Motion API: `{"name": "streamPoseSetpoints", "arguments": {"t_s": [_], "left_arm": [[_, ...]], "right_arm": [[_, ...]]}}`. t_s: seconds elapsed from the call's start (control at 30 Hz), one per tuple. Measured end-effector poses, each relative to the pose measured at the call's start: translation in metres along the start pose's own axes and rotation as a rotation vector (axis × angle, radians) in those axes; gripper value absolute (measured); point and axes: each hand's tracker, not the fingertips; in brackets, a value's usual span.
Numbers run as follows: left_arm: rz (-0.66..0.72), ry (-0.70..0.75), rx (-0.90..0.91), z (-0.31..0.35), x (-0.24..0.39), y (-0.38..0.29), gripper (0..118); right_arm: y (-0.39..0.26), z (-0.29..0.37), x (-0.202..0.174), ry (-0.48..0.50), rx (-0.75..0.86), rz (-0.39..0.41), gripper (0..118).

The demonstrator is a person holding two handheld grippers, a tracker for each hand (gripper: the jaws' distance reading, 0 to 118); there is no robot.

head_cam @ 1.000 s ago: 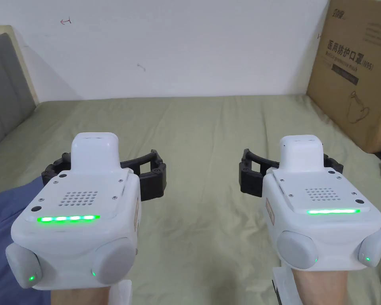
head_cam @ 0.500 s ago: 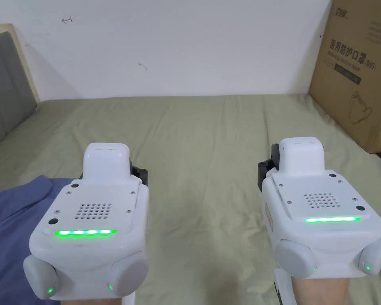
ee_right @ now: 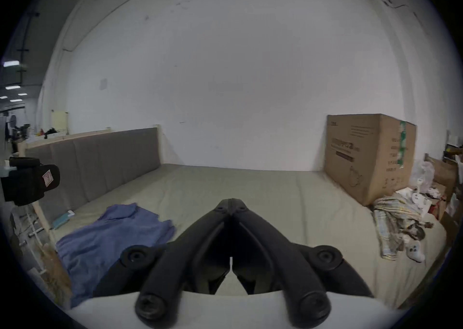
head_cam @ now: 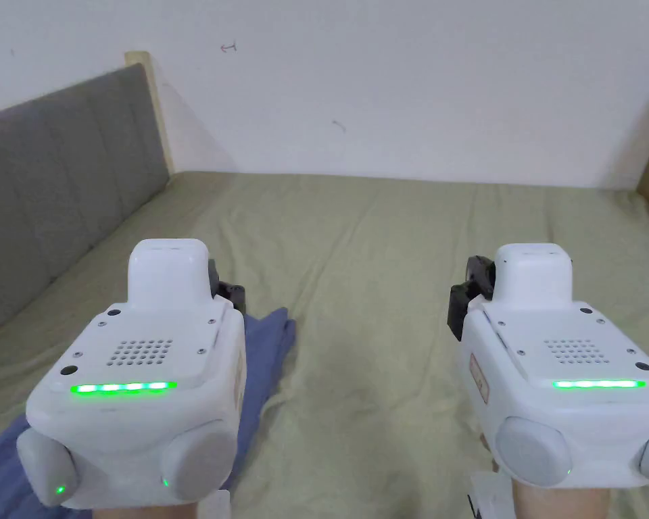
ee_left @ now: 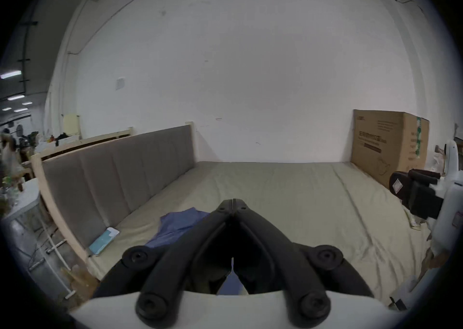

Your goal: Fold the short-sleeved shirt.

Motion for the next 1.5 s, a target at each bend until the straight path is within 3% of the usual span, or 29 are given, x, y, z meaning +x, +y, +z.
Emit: {"name": "streamPoseSetpoints", "arguments": {"t_s": [0.17,0.3,0.47,0.6,0.67,0.7,0.73,0.77,0.8,0.83,1.1,1.2,1.27,1.43,1.5], "left_arm": [[-0.020,0.183,-0.019,0.014,-0.053,-0.001,0],[0.019,0.236,-0.065,0.020,-0.082,-0.010,0],[0.015,0.273,-0.129,0.009,-0.099,-0.021,0],[-0.005,0.213,-0.285,-0.029,-0.102,-0.042,0],[0.075,0.145,-0.347,-0.059,-0.107,-0.061,2],[0.124,0.094,-0.396,-0.074,-0.109,-0.070,11],[0.181,0.046,-0.444,-0.091,-0.111,-0.081,32],[0.208,0.039,-0.506,-0.108,-0.109,-0.094,74],[0.211,0.023,-0.577,-0.124,-0.108,-0.105,103],[0.215,0.006,-0.639,-0.140,-0.107,-0.118,118],[0.191,-0.019,-0.858,-0.217,-0.090,-0.186,117],[0.124,-0.004,-0.989,-0.235,-0.078,-0.208,118],[0.054,0.006,-0.969,-0.237,-0.070,-0.205,118],[0.078,0.003,-0.960,-0.239,-0.075,-0.202,113],[0.102,0.001,-0.970,-0.240,-0.079,-0.197,106]], "right_arm": [[-0.003,-0.022,-0.056,0.167,-0.031,-0.018,1],[-0.007,-0.031,-0.093,0.277,-0.070,-0.030,1],[-0.014,-0.036,-0.119,0.317,-0.102,0.005,1],[-0.021,-0.043,-0.122,0.320,-0.133,-0.001,1],[-0.026,-0.049,-0.123,0.311,-0.147,0.004,1],[-0.029,-0.052,-0.123,0.311,-0.159,0.003,1],[-0.032,-0.055,-0.123,0.313,-0.174,-0.001,1],[-0.035,-0.059,-0.123,0.315,-0.189,-0.005,1],[-0.038,-0.062,-0.123,0.315,-0.201,-0.006,1],[-0.042,-0.064,-0.123,0.314,-0.212,-0.003,0],[-0.070,-0.098,-0.117,0.288,-0.316,-0.002,1],[-0.079,-0.108,-0.114,0.273,-0.353,0.009,1],[-0.085,-0.112,-0.110,0.266,-0.375,0.000,1],[-0.097,-0.118,-0.101,0.253,-0.424,-0.051,1],[-0.098,-0.115,-0.102,0.214,-0.416,0.011,0]]}}
